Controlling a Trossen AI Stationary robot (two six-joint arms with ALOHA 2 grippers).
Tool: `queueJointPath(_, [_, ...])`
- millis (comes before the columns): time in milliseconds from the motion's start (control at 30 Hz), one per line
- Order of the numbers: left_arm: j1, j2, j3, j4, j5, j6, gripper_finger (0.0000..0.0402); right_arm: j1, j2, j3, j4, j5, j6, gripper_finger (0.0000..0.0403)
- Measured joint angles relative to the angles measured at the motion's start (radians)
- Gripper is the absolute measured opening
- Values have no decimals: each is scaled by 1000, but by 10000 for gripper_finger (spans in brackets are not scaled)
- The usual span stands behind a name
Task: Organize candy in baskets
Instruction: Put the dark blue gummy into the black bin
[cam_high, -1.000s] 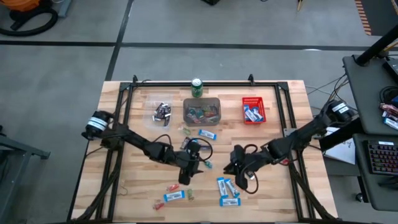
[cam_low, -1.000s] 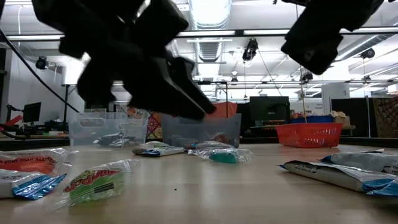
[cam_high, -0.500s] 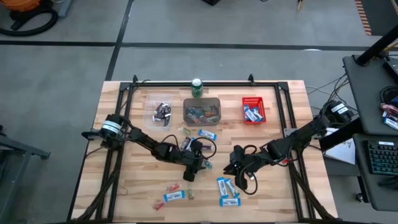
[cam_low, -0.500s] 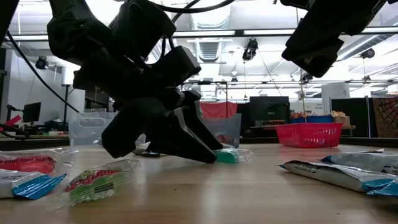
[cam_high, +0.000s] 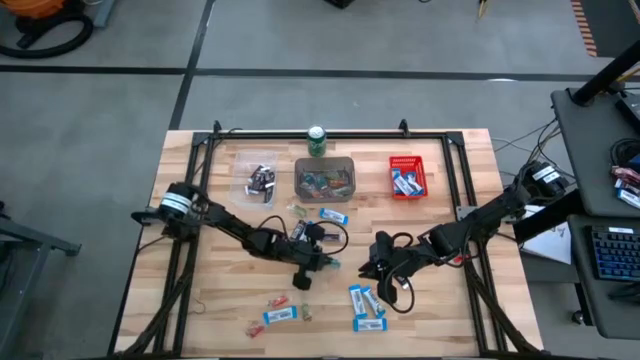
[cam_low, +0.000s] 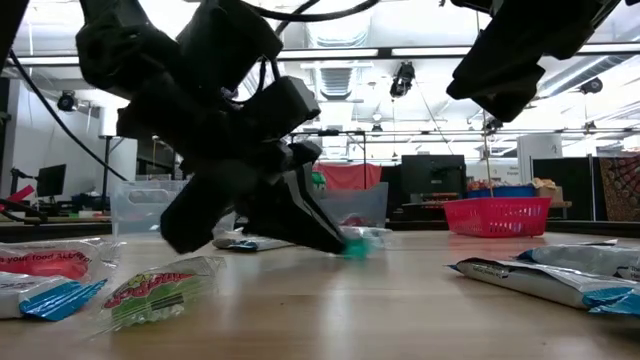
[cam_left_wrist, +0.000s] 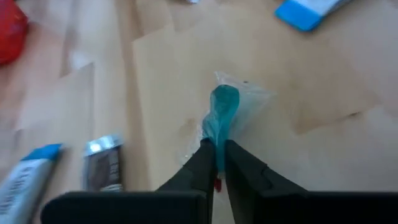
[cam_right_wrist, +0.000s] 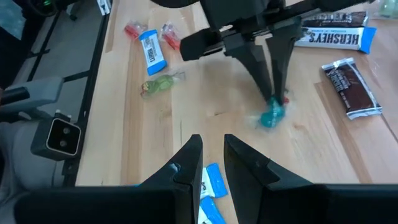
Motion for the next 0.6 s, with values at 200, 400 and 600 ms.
queueJointPath(200, [-1, -121, 0, -87, -80, 55, 3, 0, 0, 0, 0, 1, -4, 59])
queueJointPath(400, [32, -326, 1, -259, -234, 91, 1, 0, 0, 0, 1, 55, -13, 59])
queueJointPath(600, [161, -480, 1, -447, -503, 82, 0, -5, 0, 0, -3, 129, -61, 59])
